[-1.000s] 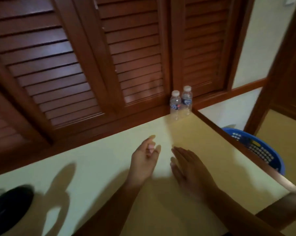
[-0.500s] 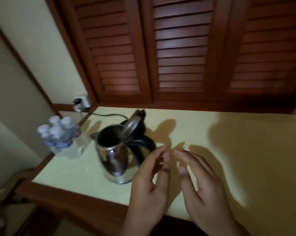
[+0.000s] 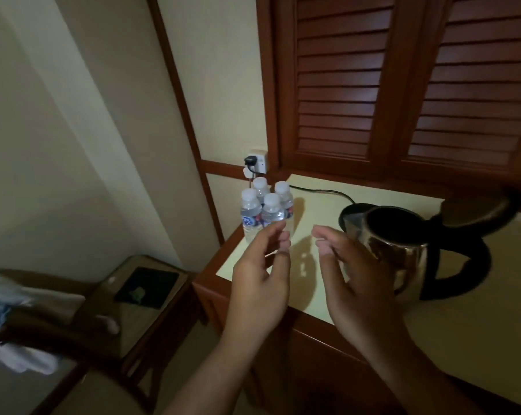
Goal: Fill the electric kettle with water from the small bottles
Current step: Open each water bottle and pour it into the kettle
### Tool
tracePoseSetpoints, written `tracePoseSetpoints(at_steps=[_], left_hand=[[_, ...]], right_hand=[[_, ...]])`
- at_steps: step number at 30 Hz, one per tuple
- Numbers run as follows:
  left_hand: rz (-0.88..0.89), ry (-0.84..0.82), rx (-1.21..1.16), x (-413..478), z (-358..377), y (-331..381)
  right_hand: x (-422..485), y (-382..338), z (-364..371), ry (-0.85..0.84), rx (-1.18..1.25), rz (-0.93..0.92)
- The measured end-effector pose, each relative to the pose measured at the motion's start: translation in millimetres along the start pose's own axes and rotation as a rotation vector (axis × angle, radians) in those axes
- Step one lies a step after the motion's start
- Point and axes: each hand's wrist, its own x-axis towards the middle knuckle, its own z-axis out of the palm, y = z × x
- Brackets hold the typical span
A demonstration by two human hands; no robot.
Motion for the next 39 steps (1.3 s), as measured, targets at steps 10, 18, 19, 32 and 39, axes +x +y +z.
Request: tracePoseSetpoints(at_steps=[10, 18, 19, 32, 39], left_hand=[[-0.106, 0.039, 0.042, 66, -43, -48], [-0.143, -0.01, 0.075, 71, -47, -63], [-0.136, -0.015, 0.068, 70, -47, -64], [0.041, -0.199, -0.166, 34, -2, -31], [-0.02, -0.817, -0.636, 26, -12, -8]], right_hand=[[121, 21, 98, -0.008, -0.41, -0.049], [138, 32, 104, -0.11, -0.713, -0.14], [135, 30, 102, -0.105, -0.697, -0.165], [99, -49, 25, 0.198, -0.753, -0.503], [81, -62, -39, -0.254, -0.652, -0.506]])
